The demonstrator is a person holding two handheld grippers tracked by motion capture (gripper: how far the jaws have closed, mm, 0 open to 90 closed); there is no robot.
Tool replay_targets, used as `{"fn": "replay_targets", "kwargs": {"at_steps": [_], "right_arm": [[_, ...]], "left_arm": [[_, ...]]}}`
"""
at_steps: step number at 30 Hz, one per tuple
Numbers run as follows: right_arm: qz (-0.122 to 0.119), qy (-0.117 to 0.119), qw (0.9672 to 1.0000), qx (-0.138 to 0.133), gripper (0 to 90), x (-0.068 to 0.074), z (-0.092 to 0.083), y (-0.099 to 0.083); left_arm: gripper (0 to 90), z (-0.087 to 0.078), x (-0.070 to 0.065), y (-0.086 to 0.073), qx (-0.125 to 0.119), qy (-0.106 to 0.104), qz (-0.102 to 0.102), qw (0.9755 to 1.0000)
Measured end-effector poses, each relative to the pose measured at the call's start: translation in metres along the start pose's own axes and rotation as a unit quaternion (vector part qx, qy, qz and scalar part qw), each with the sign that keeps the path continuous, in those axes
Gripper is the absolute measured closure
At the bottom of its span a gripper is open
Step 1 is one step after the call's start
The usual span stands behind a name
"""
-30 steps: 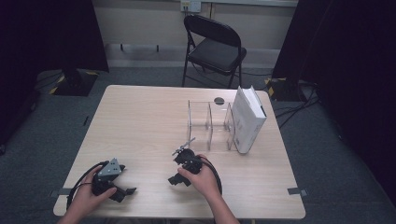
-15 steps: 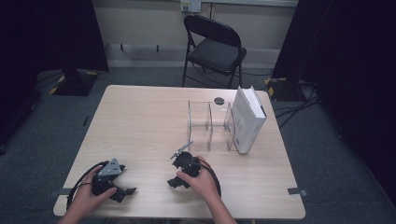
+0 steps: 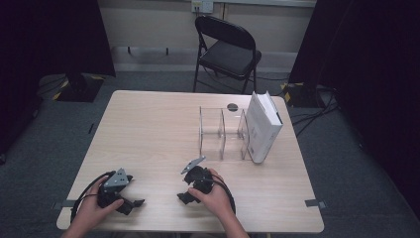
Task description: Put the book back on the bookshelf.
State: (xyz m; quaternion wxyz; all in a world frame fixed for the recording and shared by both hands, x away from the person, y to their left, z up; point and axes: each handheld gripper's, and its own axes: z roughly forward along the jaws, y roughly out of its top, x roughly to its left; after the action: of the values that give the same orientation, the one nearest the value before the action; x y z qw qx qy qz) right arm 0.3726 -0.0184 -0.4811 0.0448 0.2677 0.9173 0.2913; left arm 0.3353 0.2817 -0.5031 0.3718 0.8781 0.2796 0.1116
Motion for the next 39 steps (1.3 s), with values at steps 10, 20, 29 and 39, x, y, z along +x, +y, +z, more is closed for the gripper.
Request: {"fn": "replay_targets", "kwargs": {"at_steps": [10, 20, 29, 39], "right_arm": [[-0.028, -0.022, 0.9990, -0.029, 13.6, 0.006, 0.002, -0.009], [-0.023, -0.026, 0.9977, -0.058, 12.5, 0.008, 0.004, -0.015], [-0.022, -0.026, 0.9950, -0.094, 11.8, 0.006, 0.006, -0.024], [-0.021, -0.028, 0.9934, -0.110, 11.6, 0.006, 0.007, -0.027]], "left_arm": [[0.0, 0.000, 0.000, 0.000, 0.000, 0.000, 0.000, 1.0000], [0.0, 0.000, 0.000, 0.000, 0.000, 0.000, 0.000, 1.0000], [0.0, 0.000, 0.000, 0.000, 0.000, 0.000, 0.000, 1.0000], [0.0, 0.000, 0.000, 0.000, 0.000, 0.000, 0.000, 1.0000]]}}
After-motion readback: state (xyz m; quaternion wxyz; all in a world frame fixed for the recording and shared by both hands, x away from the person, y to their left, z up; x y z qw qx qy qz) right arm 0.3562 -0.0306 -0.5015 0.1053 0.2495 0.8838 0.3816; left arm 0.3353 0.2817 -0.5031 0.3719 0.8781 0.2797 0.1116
